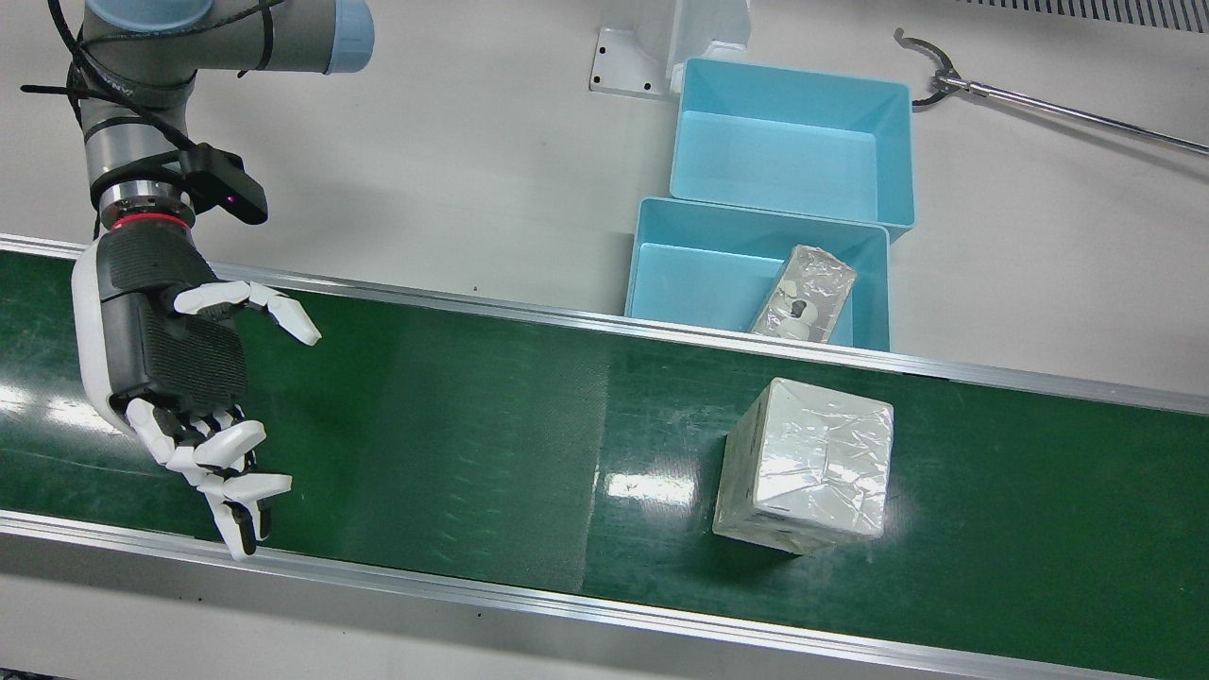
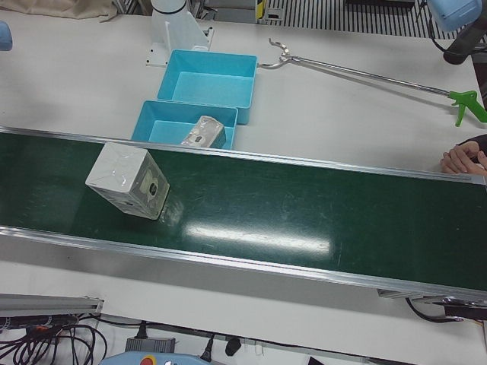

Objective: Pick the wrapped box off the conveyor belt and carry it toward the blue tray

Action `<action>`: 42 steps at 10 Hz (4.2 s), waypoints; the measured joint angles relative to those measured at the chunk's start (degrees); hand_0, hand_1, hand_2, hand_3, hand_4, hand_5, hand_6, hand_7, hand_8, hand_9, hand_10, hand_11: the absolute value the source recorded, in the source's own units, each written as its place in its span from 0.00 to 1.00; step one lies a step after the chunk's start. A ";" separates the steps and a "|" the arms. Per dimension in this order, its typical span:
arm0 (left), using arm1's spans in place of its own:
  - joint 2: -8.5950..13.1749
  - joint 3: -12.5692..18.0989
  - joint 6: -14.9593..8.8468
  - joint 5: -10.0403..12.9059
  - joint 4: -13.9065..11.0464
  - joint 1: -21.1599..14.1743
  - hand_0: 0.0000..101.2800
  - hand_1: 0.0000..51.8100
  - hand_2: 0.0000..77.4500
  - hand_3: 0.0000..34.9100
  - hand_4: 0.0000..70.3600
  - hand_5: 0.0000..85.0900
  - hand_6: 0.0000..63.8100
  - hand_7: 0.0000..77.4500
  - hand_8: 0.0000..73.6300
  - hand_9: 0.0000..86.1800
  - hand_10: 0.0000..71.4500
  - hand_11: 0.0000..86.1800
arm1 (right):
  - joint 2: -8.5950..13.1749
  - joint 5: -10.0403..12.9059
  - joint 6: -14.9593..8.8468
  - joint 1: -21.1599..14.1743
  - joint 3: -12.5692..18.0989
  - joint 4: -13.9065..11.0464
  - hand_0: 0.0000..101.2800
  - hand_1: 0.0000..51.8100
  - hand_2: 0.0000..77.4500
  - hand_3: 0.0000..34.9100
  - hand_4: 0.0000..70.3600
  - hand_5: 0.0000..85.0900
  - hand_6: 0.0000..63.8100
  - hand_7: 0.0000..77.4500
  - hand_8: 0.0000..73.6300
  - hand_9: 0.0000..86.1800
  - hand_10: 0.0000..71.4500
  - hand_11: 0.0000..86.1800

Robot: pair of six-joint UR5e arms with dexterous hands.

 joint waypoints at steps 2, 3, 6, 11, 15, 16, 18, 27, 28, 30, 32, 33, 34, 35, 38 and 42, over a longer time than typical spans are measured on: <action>0.00 0.00 0.00 0.00 0.00 0.00 0.00 0.00 0.01 0.00 0.00 0.01 0.01 0.00 0.00 0.00 0.01 0.00 | 1.13 -0.01 -0.29 0.02 -0.95 -0.05 0.52 0.44 0.42 0.58 0.25 0.47 0.11 0.39 0.01 0.09 0.00 0.01; 0.00 0.00 0.00 0.00 0.00 0.00 0.00 0.00 0.01 0.00 0.00 0.01 0.01 0.00 0.00 0.00 0.01 0.00 | 1.33 -0.01 -0.35 -0.09 -1.11 -0.08 0.52 0.44 0.42 0.58 0.25 0.47 0.11 0.39 0.01 0.09 0.00 0.01; 0.00 0.00 0.00 0.00 0.00 0.00 0.00 0.00 0.01 0.00 0.00 0.01 0.01 0.00 0.00 0.00 0.01 0.00 | 1.32 -0.06 -0.41 -1.74 -1.29 -0.55 0.51 0.38 0.31 0.61 0.22 0.46 0.09 0.39 0.01 0.09 0.00 0.01; 0.00 0.00 0.00 0.00 0.00 0.00 0.00 0.00 0.01 0.00 0.00 0.01 0.00 0.00 0.00 0.00 0.01 0.00 | 1.00 -0.09 -0.39 -2.31 -1.22 -0.84 0.48 0.27 0.17 0.60 0.18 0.44 0.08 0.34 0.00 0.07 0.00 0.01; 0.00 0.00 0.00 0.00 0.00 0.00 0.00 0.00 0.01 0.00 0.00 0.01 0.00 0.01 0.00 0.00 0.01 0.00 | 1.10 -0.07 -0.41 -2.62 -1.27 -0.85 0.48 0.31 0.25 0.64 0.19 0.44 0.08 0.35 0.00 0.07 0.00 0.01; 0.00 0.00 0.00 0.00 0.00 0.00 0.00 0.00 0.01 0.00 0.00 0.01 0.01 0.00 0.00 0.00 0.01 0.00 | 1.16 -0.04 -0.44 -2.74 -1.28 -0.85 0.48 0.31 0.25 0.63 0.19 0.44 0.08 0.35 0.00 0.08 0.00 0.01; 0.00 0.00 0.00 0.00 0.00 0.00 0.00 0.00 0.01 0.00 0.00 0.01 0.00 0.01 0.00 0.00 0.01 0.00 | 1.14 -0.02 -0.48 -2.87 -1.29 -0.85 0.47 0.31 0.26 0.65 0.19 0.44 0.08 0.35 0.00 0.08 0.00 0.01; 0.00 0.00 0.00 0.00 0.00 0.00 0.00 0.00 0.01 0.00 0.00 0.01 0.01 0.00 0.00 0.00 0.01 0.00 | 1.15 -0.09 -0.50 -2.54 -1.29 -0.87 0.49 0.34 0.26 0.72 0.19 0.43 0.08 0.35 0.00 0.08 0.00 0.01; 0.00 0.00 0.00 0.00 0.00 0.00 0.00 0.00 0.01 0.00 0.00 0.01 0.00 0.01 0.00 0.00 0.01 0.00 | 1.13 -0.09 -0.50 -2.53 -1.32 -0.87 0.49 0.34 0.26 0.71 0.19 0.44 0.08 0.35 0.00 0.08 0.00 0.01; 0.00 0.00 0.00 0.00 0.00 0.00 0.00 0.00 0.01 0.00 0.00 0.01 0.01 0.00 0.00 0.00 0.01 0.00 | 1.08 -0.10 -0.52 -2.54 -1.36 -0.91 0.49 0.34 0.26 0.71 0.19 0.43 0.07 0.35 0.00 0.08 0.00 0.01; 0.00 0.00 0.00 0.00 0.00 0.00 0.00 0.00 0.01 0.00 0.00 0.01 0.01 0.00 0.00 0.00 0.01 0.00 | 1.07 -0.10 -0.62 -2.72 -1.35 -0.93 0.49 0.34 0.27 0.70 0.19 0.43 0.07 0.35 0.00 0.08 0.00 0.01; 0.00 0.00 0.00 0.00 0.00 0.00 0.00 0.00 0.01 0.00 0.00 0.01 0.01 0.00 0.00 0.00 0.00 0.00 | 1.07 -0.10 -0.69 -2.79 -1.33 -0.93 0.49 0.34 0.27 0.75 0.19 0.44 0.07 0.35 0.00 0.08 0.00 0.01; 0.00 0.00 0.00 0.00 0.00 0.00 0.00 0.00 0.01 0.00 0.00 0.01 0.01 0.00 0.00 0.00 0.00 0.00 | 1.06 -0.09 -0.72 -2.80 -1.32 -0.93 0.49 0.34 0.27 0.74 0.19 0.43 0.07 0.35 0.00 0.08 0.00 0.01; 0.00 0.00 0.00 0.00 0.00 0.00 0.00 0.00 0.01 0.00 0.00 0.01 0.01 0.00 0.00 0.00 0.01 0.00 | 1.03 -0.10 -0.74 -2.83 -1.30 -0.93 0.49 0.34 0.27 0.75 0.19 0.43 0.07 0.35 0.00 0.08 0.00 0.01; 0.00 0.00 0.00 0.00 0.00 0.00 0.00 0.00 0.01 0.00 0.00 0.01 0.01 0.00 0.00 0.00 0.01 0.00 | 0.99 -0.15 -0.92 -2.90 -1.26 -1.12 0.49 0.34 0.27 0.70 0.19 0.43 0.07 0.34 0.00 0.08 0.00 0.01; 0.00 0.00 0.00 0.00 0.00 0.00 0.00 0.00 0.01 0.00 0.00 0.01 0.00 0.01 0.00 0.00 0.01 0.00 | 1.05 -1.46 -2.12 -2.59 -1.21 -2.41 0.49 0.36 0.26 0.69 0.16 0.43 0.06 0.33 0.00 0.06 0.00 0.01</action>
